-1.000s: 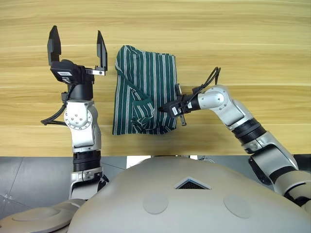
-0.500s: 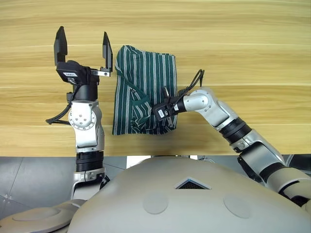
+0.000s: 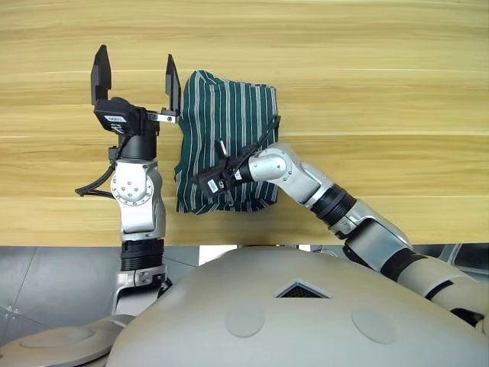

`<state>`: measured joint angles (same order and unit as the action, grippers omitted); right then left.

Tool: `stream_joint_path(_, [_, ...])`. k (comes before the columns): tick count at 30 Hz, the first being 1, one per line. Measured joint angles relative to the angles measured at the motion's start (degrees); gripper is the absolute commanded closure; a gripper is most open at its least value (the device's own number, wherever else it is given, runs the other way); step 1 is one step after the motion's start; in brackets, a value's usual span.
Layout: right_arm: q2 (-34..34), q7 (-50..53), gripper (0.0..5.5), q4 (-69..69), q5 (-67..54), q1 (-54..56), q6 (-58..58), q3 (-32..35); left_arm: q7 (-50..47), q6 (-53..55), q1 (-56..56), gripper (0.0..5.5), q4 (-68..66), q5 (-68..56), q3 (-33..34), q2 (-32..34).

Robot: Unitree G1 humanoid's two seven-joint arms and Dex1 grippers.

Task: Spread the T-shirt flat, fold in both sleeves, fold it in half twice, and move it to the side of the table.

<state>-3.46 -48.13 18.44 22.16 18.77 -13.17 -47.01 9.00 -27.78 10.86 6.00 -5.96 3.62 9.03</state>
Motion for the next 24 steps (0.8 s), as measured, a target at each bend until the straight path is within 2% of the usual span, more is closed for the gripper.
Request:
stream_joint_path(6, [-1.1, 1.1, 5.46, 3.9, 0.2, -0.4, 0.0, 0.3, 2.3, -0.1, 0.0, 0.52, -1.7, 0.0, -0.3, 0.9])
stream_joint_path(9, [-6.6, -0.5, 5.03, -2.1, -8.1, -2.1, -0.9, 8.2, 10.7, -1.9, 0.3, 0.30, -5.8, -0.3, 0.2, 8.6])
stream_joint_path(10, [-10.0, -1.9, 4.80, -5.7, -11.6, -3.4, -1.8, 11.6, 14.3, -3.2, 0.7, 0.10, -7.7, -1.0, 1.5, 12.2])
stream_joint_path(13, [-23.2, -4.8, 4.37, -11.6, -18.8, -10.4, -6.3, 21.5, 26.2, -8.5, 3.4, 0.10, -16.2, -3.5, 5.2, 25.1])
stream_joint_path(17, [-35.4, -4.5, 3.68, -11.8, -20.1, -18.8, -15.9, 30.7, 35.8, -17.7, 8.4, 0.10, -28.5, 4.6, 4.5, 39.7])
stream_joint_path(21, [-40.7, -6.9, 2.92, -7.5, -19.3, -21.5, -21.3, 31.0, 41.0, -23.0, 8.4, 0.10, -29.3, 8.7, -0.6, 44.3])
stream_joint_path(23, [-41.0, -6.1, 2.56, -4.4, -16.0, -21.2, -24.4, 30.2, 39.3, -26.2, 6.6, 0.10, -28.7, 14.2, -3.1, 44.1])
stream_joint_path(24, [-40.7, -4.7, 2.56, -2.3, -12.8, -20.6, -26.5, 28.8, 36.6, -28.5, 4.8, 0.10, -27.9, 19.0, -3.8, 43.5])
